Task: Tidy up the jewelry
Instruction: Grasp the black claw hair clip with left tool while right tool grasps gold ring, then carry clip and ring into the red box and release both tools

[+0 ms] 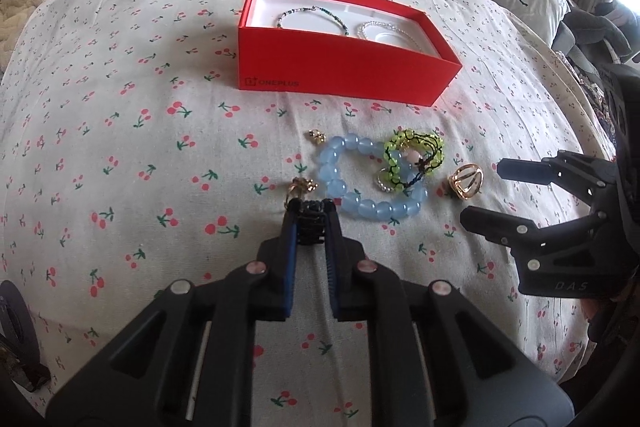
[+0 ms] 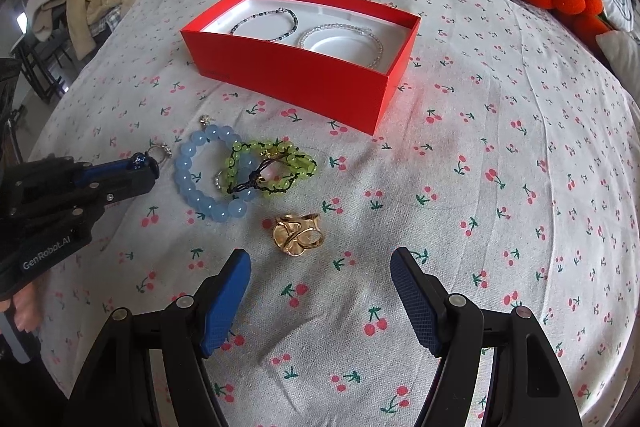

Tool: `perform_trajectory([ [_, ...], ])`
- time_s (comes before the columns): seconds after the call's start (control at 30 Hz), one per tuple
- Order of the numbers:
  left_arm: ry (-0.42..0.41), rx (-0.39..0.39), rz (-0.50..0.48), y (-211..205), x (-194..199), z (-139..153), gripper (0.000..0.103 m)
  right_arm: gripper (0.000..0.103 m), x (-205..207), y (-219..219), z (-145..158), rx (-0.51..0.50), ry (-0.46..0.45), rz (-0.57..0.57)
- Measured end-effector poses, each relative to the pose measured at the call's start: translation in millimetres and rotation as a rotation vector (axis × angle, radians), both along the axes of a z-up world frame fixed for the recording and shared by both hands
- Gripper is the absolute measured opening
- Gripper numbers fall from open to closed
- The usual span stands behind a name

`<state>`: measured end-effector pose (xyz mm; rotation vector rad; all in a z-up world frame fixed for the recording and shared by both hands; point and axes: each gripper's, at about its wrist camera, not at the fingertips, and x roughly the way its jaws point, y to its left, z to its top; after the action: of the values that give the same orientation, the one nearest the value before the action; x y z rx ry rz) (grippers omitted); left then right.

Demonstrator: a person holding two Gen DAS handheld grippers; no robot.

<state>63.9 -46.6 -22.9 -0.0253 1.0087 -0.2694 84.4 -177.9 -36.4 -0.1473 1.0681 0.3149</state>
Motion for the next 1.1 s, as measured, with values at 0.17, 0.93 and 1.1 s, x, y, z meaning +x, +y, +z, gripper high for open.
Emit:
perform_trajectory([
  [0.17, 0.005, 0.006, -0.007, 2, -4, 3, 0.015, 0.074, 4, 6, -5, -0.013, -0.001, -0.014],
  [0.93, 0.019, 0.014, -0.01, 10, -10, 6, 0.015, 0.023, 4, 27, 3, -0.029, -0.035, 0.032],
  [1.1, 0.029, 0.007, -0.011, 12, -8, 9, 0.015, 0.023, 4, 22, 13, -0.014, -0.048, 0.022],
])
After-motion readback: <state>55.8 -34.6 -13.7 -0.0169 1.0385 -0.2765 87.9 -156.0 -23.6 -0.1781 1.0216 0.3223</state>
